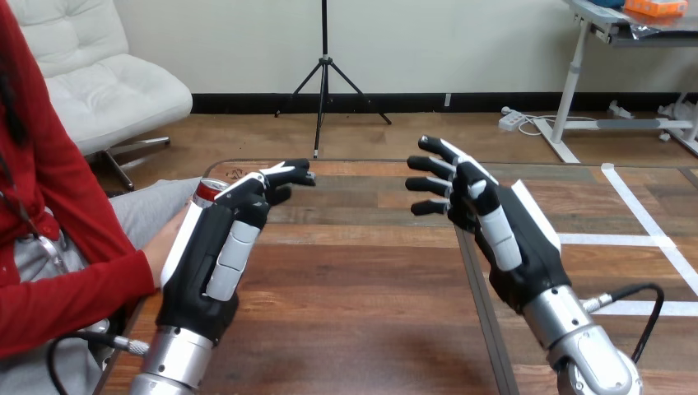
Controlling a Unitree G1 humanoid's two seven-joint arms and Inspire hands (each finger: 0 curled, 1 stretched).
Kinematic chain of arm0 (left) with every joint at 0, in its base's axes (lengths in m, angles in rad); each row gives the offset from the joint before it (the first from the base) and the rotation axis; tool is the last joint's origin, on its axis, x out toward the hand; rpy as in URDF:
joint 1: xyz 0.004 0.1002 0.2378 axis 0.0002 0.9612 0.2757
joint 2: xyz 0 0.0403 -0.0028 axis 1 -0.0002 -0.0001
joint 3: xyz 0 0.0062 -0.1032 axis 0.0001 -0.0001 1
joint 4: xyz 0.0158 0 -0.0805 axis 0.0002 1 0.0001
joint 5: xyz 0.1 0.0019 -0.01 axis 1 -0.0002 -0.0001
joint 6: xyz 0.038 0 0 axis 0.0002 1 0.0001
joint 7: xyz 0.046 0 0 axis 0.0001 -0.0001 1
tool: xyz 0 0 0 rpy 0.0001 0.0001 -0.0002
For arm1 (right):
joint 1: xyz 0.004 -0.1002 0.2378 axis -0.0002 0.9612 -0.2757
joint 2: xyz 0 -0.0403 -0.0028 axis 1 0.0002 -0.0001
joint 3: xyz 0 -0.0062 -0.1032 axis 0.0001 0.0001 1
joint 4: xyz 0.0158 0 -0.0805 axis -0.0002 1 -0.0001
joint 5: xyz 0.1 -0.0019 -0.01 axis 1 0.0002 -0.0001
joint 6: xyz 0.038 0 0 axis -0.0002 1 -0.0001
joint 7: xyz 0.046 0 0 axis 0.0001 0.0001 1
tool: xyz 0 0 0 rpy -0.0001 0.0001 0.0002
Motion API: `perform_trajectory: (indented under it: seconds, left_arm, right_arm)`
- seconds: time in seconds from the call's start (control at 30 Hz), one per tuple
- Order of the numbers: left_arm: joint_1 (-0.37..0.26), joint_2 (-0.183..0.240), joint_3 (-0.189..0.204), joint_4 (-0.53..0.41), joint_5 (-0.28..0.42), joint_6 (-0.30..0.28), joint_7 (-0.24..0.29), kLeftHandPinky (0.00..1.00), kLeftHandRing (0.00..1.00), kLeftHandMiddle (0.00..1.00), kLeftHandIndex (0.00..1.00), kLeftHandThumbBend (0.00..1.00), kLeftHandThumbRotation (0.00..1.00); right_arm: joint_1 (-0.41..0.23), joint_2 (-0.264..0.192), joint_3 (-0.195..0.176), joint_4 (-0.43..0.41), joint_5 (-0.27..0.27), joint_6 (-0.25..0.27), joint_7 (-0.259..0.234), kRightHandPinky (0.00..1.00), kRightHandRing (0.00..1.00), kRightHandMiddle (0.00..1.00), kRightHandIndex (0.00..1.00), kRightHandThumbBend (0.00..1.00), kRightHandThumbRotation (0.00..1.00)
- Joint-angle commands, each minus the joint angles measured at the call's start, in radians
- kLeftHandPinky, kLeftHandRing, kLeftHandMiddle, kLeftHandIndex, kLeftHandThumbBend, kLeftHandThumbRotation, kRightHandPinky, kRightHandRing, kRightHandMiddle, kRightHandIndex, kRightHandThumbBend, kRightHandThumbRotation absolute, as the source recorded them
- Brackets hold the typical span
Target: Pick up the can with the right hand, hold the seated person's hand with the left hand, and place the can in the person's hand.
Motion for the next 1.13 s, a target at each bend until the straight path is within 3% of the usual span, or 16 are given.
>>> perform_trajectory:
  seconds: [0.0,0.67,0.8,0.9,1.0,1.03,1.07,1.1]
  left_arm:
    - [-0.03,-0.03,0.008,-0.038,-0.046,0.027,-0.038,0.9,0.88,0.81,0.61,0.86,1.0]
    - [-0.008,-0.09,0.015,-0.056,-0.186,0.162,-0.185,0.81,0.84,0.76,0.62,0.75,1.0]
    - [-0.008,-0.093,0.021,-0.067,-0.255,0.23,-0.24,0.81,0.85,0.76,0.65,0.77,1.0]
    - [-0.008,-0.098,0.029,-0.076,-0.312,0.28,-0.275,0.73,0.83,0.75,0.67,0.77,1.0]
    - [-0.006,-0.103,0.038,-0.091,-0.361,0.337,-0.296,0.53,0.69,0.69,0.69,0.78,1.0]
    - [-0.005,-0.105,0.041,-0.095,-0.378,0.356,-0.305,0.53,0.69,0.69,0.69,0.78,1.0]
    - [-0.005,-0.106,0.044,-0.099,-0.389,0.37,-0.311,0.43,0.57,0.6,0.7,0.79,1.0]
    - [-0.005,-0.109,0.049,-0.102,-0.412,0.391,-0.323,0.39,0.53,0.57,0.7,0.79,1.0]
  right_arm:
    - [-0.014,0.016,-0.026,-0.06,0.023,-0.013,-0.005,0.71,0.82,0.86,0.89,1.0,1.0]
    - [-0.001,0.024,-0.033,-0.04,0.026,-0.022,-0.007,0.67,0.81,0.85,0.89,1.0,1.0]
    - [-0.001,0.026,-0.036,-0.038,0.026,-0.021,-0.006,0.67,0.81,0.84,0.89,1.0,1.0]
    - [-0.001,0.027,-0.038,-0.036,0.028,-0.02,-0.004,0.67,0.81,0.84,0.89,1.0,1.0]
    - [0.0,0.029,-0.04,-0.035,0.03,-0.016,-0.004,0.67,0.81,0.84,0.89,1.0,1.0]
    - [-0.001,0.029,-0.041,-0.034,0.03,-0.016,-0.005,0.67,0.81,0.84,0.89,1.0,1.0]
    - [0.0,0.029,-0.041,-0.034,0.03,-0.015,-0.005,0.66,0.8,0.84,0.89,1.0,1.0]
    - [-0.002,0.029,-0.042,-0.032,0.03,-0.016,-0.006,0.66,0.8,0.84,0.89,1.0,1.0]
